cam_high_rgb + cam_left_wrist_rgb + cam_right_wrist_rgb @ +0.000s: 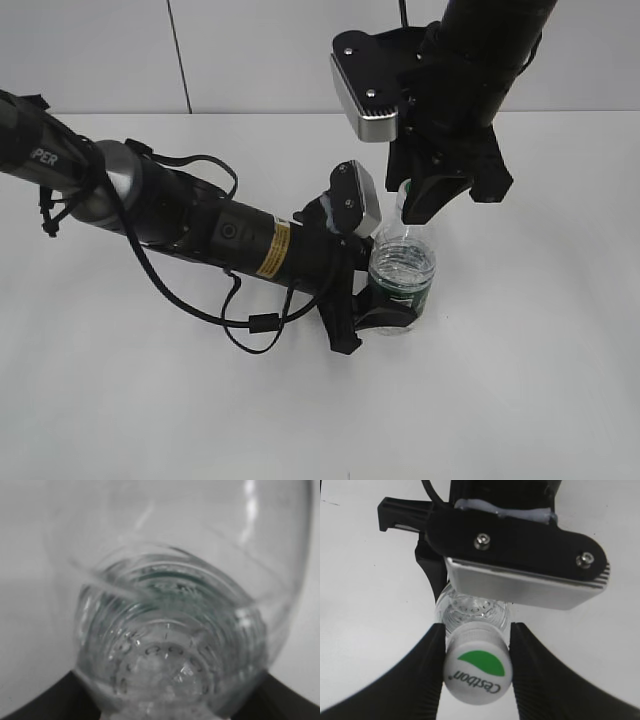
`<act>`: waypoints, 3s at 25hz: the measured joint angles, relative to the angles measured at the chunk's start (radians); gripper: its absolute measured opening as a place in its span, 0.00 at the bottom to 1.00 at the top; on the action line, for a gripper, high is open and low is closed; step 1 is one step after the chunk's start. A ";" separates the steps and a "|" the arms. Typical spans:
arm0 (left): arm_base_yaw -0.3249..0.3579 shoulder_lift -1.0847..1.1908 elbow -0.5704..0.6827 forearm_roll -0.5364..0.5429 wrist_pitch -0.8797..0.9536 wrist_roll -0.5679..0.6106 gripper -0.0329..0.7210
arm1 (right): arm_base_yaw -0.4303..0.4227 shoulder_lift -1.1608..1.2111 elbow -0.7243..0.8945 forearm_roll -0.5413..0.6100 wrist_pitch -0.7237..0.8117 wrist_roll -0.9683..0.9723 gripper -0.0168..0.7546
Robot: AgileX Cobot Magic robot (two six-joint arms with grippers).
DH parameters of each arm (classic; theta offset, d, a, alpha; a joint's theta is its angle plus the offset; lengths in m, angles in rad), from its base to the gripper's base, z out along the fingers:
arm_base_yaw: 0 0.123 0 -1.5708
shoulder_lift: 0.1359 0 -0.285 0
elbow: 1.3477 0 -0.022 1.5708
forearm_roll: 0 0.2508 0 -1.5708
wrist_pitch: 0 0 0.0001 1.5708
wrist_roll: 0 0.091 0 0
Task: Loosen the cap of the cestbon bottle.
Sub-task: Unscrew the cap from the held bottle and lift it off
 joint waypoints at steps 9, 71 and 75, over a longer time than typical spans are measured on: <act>0.000 0.000 0.000 0.000 0.002 -0.001 0.59 | 0.000 -0.050 -0.005 0.012 0.001 0.054 0.63; 0.000 0.000 0.000 -0.001 0.003 -0.001 0.59 | 0.000 -0.004 -0.006 -0.018 0.004 1.607 0.41; 0.000 0.000 0.000 -0.001 0.003 -0.001 0.59 | 0.000 -0.004 -0.006 -0.016 0.004 1.409 0.41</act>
